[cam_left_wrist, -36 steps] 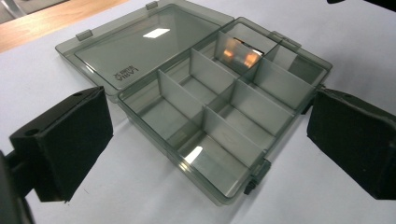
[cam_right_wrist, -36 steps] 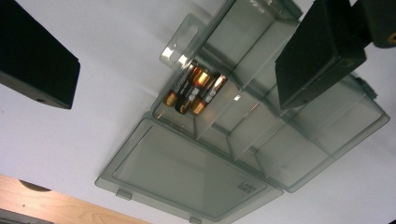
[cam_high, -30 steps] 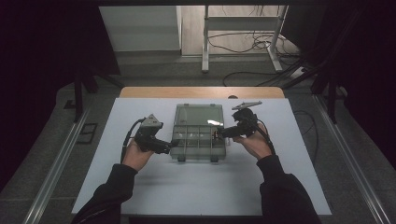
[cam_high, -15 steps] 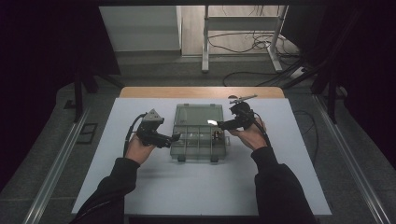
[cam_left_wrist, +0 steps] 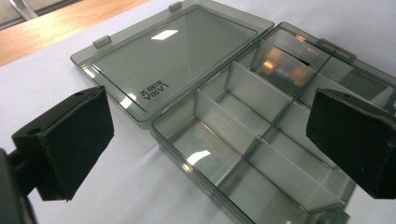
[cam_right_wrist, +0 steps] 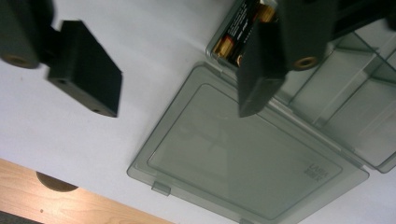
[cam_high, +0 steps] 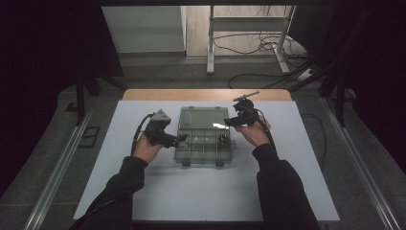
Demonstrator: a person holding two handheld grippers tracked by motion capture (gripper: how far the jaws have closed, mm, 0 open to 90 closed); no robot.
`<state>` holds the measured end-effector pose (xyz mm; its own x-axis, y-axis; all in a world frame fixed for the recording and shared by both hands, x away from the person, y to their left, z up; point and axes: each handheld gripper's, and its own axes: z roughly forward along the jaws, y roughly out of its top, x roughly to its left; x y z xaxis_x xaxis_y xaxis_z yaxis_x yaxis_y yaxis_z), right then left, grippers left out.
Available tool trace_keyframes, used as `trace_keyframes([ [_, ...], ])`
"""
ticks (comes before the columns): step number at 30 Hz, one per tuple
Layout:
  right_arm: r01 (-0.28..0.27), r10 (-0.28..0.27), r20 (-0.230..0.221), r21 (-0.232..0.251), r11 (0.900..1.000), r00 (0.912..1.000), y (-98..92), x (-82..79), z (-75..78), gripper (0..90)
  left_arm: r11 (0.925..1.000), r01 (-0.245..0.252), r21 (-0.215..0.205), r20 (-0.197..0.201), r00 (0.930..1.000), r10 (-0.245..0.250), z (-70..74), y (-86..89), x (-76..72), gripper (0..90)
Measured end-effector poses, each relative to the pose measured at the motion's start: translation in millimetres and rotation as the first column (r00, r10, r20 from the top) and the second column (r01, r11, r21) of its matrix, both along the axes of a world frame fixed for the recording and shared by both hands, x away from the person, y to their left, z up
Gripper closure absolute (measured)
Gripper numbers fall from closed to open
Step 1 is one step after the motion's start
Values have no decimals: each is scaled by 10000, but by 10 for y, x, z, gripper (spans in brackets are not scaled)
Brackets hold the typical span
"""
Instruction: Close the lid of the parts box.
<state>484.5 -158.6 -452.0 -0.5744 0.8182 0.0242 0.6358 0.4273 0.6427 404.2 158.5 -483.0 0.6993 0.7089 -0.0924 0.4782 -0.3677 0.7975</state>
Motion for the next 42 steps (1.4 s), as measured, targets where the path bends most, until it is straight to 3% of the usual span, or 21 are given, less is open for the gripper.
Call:
trace_keyframes([
  [14,-55,33,-354,-607,9981,9994,116,210,-96,691,9999,-106,8,-80,9999,106,-75,3,181,14],
  [17,42,-85,-565,-770,9970,9984,133,259,-139,727,9999,-109,-59,-74,9999,109,-87,4,200,15],
  [22,244,-322,-843,-927,9954,9959,171,326,-178,779,9996,-67,259,-35,10000,68,-98,9,198,15],
  [34,859,-1038,-1468,-1236,9886,9837,228,453,-298,801,9998,-47,205,-7,10000,47,-144,21,169,14],
  [40,1185,-1379,-1765,-1163,9861,9746,245,504,-333,793,9998,-66,184,18,10000,66,-137,26,166,14],
  [42,1382,-1587,-1970,-1141,9838,9675,240,530,-349,782,9998,-60,192,25,10000,60,-136,27,165,14],
])
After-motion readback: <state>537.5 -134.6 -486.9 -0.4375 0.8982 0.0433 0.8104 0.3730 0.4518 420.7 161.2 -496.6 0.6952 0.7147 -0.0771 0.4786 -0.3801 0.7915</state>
